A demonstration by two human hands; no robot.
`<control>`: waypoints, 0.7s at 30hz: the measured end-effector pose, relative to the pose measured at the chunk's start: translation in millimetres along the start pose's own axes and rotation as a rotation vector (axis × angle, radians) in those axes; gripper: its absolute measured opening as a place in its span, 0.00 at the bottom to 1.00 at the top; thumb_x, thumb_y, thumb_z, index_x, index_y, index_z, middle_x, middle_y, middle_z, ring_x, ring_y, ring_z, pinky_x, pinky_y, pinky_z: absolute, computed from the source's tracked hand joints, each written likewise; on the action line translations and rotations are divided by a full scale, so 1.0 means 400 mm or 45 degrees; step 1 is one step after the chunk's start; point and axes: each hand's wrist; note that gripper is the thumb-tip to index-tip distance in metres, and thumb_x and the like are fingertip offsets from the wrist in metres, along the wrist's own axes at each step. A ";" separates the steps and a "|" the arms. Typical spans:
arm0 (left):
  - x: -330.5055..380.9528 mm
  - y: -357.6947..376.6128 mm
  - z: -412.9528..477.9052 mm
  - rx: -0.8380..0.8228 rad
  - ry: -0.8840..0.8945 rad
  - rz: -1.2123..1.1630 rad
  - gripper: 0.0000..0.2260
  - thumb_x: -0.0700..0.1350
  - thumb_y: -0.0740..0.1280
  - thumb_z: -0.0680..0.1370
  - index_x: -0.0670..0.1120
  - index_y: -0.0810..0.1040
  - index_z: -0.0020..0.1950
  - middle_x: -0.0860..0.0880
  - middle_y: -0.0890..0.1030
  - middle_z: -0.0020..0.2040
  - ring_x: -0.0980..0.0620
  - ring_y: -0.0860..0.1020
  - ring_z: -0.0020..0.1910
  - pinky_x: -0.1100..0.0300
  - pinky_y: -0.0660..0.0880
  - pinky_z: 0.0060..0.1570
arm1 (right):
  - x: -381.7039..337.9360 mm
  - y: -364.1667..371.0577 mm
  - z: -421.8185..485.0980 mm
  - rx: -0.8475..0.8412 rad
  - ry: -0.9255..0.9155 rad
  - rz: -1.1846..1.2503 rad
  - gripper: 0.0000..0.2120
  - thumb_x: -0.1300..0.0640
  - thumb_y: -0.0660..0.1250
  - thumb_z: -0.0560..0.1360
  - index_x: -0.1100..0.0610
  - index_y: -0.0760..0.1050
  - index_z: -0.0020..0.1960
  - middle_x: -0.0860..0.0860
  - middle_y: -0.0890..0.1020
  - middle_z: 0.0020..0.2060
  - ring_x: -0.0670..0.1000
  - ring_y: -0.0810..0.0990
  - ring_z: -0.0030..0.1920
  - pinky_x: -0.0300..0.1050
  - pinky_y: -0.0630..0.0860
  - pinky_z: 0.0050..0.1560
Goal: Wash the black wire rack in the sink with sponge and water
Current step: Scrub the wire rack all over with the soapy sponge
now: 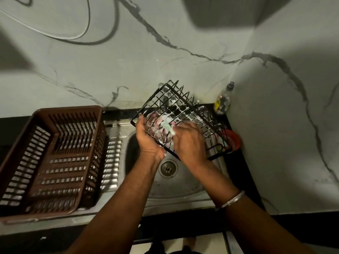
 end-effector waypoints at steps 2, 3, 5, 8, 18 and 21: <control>0.002 0.002 0.005 -0.011 -0.011 -0.047 0.29 0.65 0.63 0.81 0.42 0.84 0.64 0.38 0.86 0.58 0.40 0.85 0.52 0.48 0.80 0.53 | -0.018 0.020 -0.020 -0.115 -0.065 0.083 0.11 0.63 0.71 0.76 0.59 0.86 0.57 0.53 0.84 0.51 0.51 0.79 0.50 0.44 0.78 0.51; 0.003 0.000 0.012 -0.025 -0.014 -0.082 0.29 0.65 0.63 0.81 0.42 0.84 0.64 0.38 0.86 0.57 0.39 0.85 0.53 0.47 0.80 0.54 | -0.015 0.022 -0.019 -0.163 -0.085 0.164 0.11 0.64 0.70 0.77 0.60 0.86 0.57 0.52 0.83 0.50 0.49 0.78 0.49 0.38 0.75 0.50; 0.007 -0.007 0.025 -0.002 -0.018 -0.110 0.30 0.66 0.63 0.81 0.42 0.85 0.64 0.39 0.86 0.59 0.38 0.84 0.57 0.45 0.79 0.58 | 0.003 0.022 -0.008 -0.162 -0.089 0.240 0.11 0.65 0.70 0.77 0.60 0.86 0.57 0.52 0.83 0.50 0.45 0.77 0.48 0.30 0.70 0.49; 0.009 -0.012 0.035 0.034 -0.059 -0.146 0.32 0.69 0.63 0.79 0.44 0.83 0.68 0.38 0.85 0.63 0.36 0.83 0.63 0.39 0.76 0.65 | -0.002 0.015 -0.015 -0.126 0.012 0.202 0.11 0.66 0.71 0.76 0.62 0.86 0.58 0.53 0.84 0.52 0.49 0.79 0.51 0.36 0.77 0.52; 0.028 -0.001 0.032 0.052 -0.054 -0.153 0.34 0.69 0.65 0.78 0.43 0.82 0.69 0.39 0.85 0.65 0.37 0.85 0.59 0.44 0.81 0.56 | -0.043 0.017 -0.011 -0.118 0.137 0.301 0.10 0.67 0.72 0.76 0.62 0.86 0.56 0.55 0.85 0.52 0.49 0.82 0.50 0.19 0.63 0.48; 0.048 -0.011 0.036 0.052 -0.031 -0.188 0.29 0.67 0.65 0.79 0.44 0.84 0.64 0.40 0.86 0.61 0.39 0.87 0.55 0.43 0.82 0.53 | -0.021 -0.001 0.002 -0.182 0.082 0.353 0.10 0.66 0.73 0.76 0.61 0.86 0.57 0.54 0.86 0.50 0.46 0.81 0.45 0.22 0.68 0.46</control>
Point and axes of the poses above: each hand's wrist, its own z-axis towards the middle knuckle, its own y-axis out of the palm, x = y × z
